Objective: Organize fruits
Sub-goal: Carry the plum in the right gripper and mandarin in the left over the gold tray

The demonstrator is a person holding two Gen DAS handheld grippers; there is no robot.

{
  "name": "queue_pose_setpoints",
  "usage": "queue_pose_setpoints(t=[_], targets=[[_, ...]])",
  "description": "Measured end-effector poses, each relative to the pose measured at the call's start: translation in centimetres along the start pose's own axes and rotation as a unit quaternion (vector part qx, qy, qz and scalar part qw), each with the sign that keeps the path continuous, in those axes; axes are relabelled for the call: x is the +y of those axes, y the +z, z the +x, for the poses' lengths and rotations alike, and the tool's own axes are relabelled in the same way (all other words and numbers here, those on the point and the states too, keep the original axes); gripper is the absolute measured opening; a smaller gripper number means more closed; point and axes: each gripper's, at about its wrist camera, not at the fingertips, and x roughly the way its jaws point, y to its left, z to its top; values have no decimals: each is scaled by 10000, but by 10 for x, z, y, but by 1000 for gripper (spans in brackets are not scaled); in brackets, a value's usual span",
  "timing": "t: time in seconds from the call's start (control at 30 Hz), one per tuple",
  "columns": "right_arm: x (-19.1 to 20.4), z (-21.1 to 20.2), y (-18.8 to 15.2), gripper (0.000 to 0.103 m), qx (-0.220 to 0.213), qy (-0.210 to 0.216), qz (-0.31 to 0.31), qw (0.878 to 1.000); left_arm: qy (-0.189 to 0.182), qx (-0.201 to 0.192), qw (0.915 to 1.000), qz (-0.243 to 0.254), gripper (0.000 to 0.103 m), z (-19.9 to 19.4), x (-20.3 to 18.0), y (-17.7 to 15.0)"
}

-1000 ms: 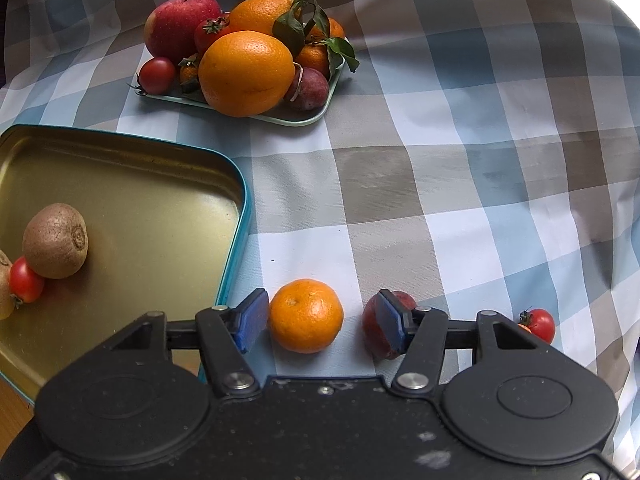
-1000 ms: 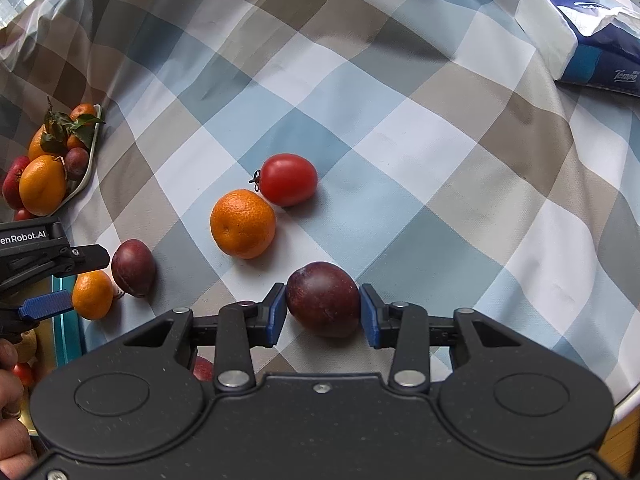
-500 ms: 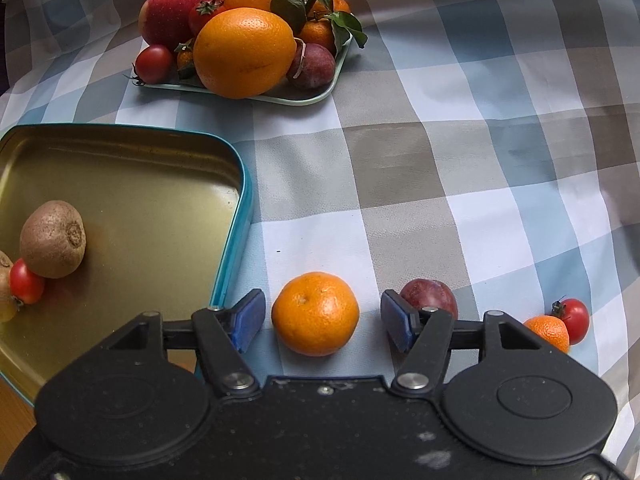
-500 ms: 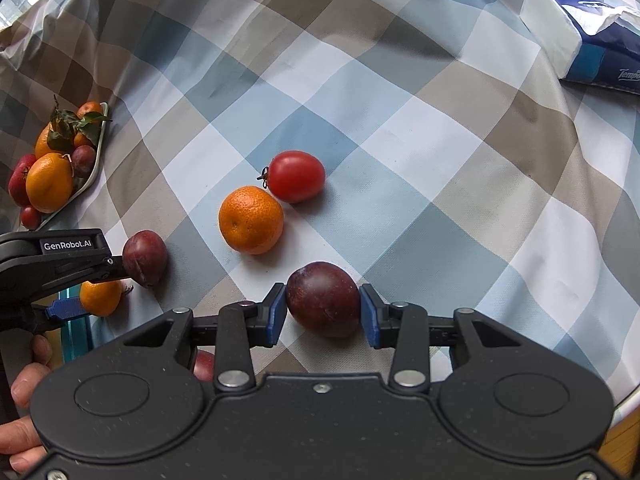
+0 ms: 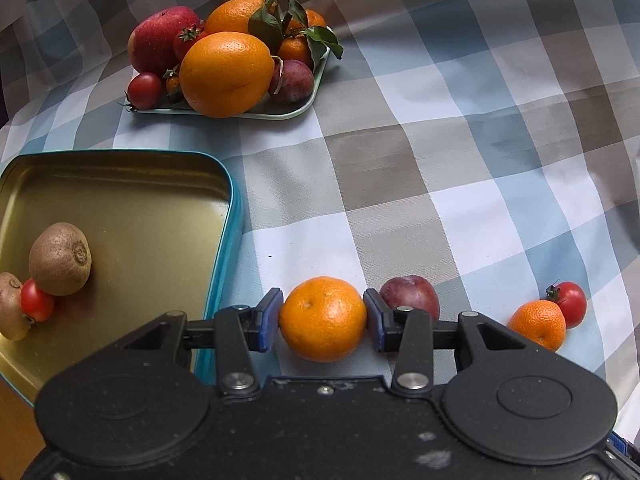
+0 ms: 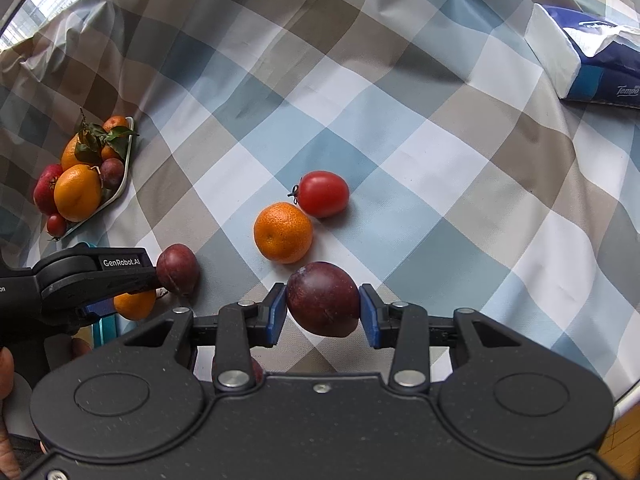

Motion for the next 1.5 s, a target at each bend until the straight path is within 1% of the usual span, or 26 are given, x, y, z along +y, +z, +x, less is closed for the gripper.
queue_pose_setpoints(t=[0.07,0.3,0.47,0.53,0.6,0.67,0.83,1.03,1.17,1.23,1.37,1.5], targets=[[2,-3,-1,49,-29,-10,-4,10000,10,-68,10000,28,43,-7,-1,0],[5,-6,-8,49,1,-91,2,10000,-53,-124,9999,9,43,-23,7,0],[9,-9,-14,49,38,-123,52,9999,42,-281,9996,73,43,-37,13,0],[14,-10,-18,49,50,-164,36,9998,24,-317,9995,65,43,-43,18,0],[20,-11,-20,49,61,-181,-21,9998,22,-293,9995,63,43,-46,23,1],[27,-12,-22,49,65,-197,-96,9997,107,-256,9996,68,43,-48,29,0],[54,-14,-28,49,67,-181,-335,9993,337,-265,9990,-134,43,-53,53,4],[92,-17,-35,49,88,-47,-643,9979,219,-194,9974,-655,43,-57,89,9],[120,-17,-36,49,56,11,-889,9960,397,-271,9957,-790,44,-60,107,10],[134,-17,-35,49,41,33,-1003,9949,424,-262,9952,-843,44,-60,116,10],[159,-15,-32,49,31,142,-1157,9932,353,-107,9944,-994,44,-53,142,11],[183,-11,-31,49,4,199,-1329,9909,387,61,9937,-1051,44,-43,162,10]])
